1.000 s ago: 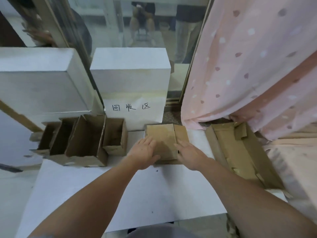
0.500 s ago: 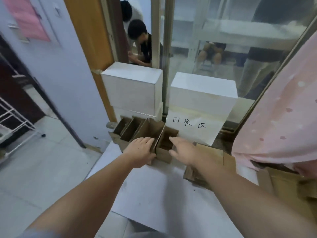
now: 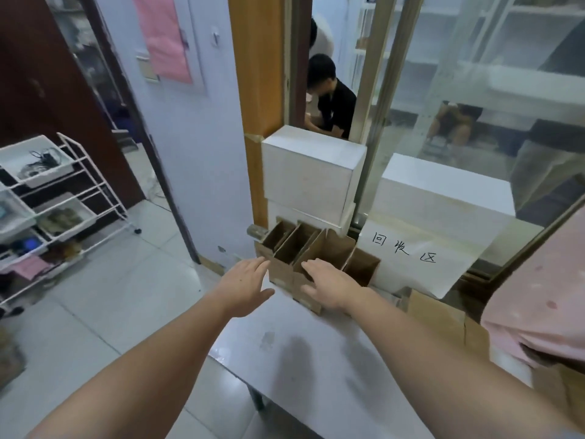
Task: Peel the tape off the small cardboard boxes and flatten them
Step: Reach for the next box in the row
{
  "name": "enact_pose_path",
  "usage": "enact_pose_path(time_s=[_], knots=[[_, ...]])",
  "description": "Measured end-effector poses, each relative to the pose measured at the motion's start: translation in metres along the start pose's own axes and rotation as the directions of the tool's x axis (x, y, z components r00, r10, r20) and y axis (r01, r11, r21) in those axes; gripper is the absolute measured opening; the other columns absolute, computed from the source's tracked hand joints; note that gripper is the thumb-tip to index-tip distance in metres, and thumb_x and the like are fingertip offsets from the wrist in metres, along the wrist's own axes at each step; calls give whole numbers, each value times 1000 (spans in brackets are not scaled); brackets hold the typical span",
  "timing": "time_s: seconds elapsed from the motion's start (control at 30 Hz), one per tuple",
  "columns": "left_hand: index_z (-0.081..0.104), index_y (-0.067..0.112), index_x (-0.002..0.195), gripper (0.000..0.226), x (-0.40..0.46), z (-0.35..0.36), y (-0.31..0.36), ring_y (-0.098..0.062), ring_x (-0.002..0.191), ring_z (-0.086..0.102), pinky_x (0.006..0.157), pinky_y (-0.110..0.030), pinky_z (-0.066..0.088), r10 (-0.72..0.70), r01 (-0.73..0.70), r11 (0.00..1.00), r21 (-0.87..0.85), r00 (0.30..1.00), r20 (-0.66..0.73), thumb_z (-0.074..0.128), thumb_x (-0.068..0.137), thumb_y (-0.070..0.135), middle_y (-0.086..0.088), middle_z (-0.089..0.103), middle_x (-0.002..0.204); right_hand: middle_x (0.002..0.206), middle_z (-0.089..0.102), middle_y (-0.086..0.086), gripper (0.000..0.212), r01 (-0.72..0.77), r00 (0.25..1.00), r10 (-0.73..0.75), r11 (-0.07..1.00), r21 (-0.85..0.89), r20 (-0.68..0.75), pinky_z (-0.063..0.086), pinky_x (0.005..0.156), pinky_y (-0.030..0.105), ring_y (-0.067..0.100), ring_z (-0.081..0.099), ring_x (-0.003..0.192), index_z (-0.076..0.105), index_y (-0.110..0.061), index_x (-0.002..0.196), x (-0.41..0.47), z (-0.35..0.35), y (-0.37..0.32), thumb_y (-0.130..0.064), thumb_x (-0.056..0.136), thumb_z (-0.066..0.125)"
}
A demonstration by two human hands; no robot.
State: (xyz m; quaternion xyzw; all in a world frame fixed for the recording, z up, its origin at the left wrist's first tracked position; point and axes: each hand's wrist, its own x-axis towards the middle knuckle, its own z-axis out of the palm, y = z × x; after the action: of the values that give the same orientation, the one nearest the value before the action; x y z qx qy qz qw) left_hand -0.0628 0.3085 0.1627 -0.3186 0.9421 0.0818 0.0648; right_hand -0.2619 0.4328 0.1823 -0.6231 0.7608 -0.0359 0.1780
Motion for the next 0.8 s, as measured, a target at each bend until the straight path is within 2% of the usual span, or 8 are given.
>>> enact_pose_path(time_s=[0.13,0.3,0.43,0.63,0.8], knots=[[15,18,165,74,0,-3,-42,-23,158,16,128,-39,12,33,-33,999,30,999,13,39,107,57,-2,17,172,163,32,4,65,-6,999,3,997,-71,-41,23,121,33,21,29,149,26,-16,160,17,8,-35,-39,103,50],[16,18,165,74,-1,-4,-95,-24,158,17,128,-40,12,119,-121,993,13,990,80,40,106,57,-3,19,172,167,22,6,66,-117,992,119,992,-45,37,18,123,34,22,19,153,19,-12,161,29,23,-72,-39,106,43],[24,17,163,71,4,-8,-132,-24,155,23,127,-38,16,162,-166,986,29,981,105,43,106,55,-4,26,169,166,23,5,64,-217,974,217,976,-6,58,22,123,37,23,21,152,21,-14,161,32,39,-94,-39,105,41],[25,16,162,69,25,-8,-158,-24,154,25,126,-39,16,227,-228,974,-2,965,129,43,106,53,-5,28,167,167,22,4,62,-306,951,302,951,48,74,22,124,39,23,19,154,21,-16,161,52,47,-111,-39,107,41],[24,16,163,72,56,-5,-160,-24,154,25,126,-39,17,241,-239,971,-26,960,146,43,106,55,-4,27,168,167,23,5,62,-300,954,295,949,95,58,23,123,37,23,21,153,21,-14,161,85,43,-112,-36,107,42]])
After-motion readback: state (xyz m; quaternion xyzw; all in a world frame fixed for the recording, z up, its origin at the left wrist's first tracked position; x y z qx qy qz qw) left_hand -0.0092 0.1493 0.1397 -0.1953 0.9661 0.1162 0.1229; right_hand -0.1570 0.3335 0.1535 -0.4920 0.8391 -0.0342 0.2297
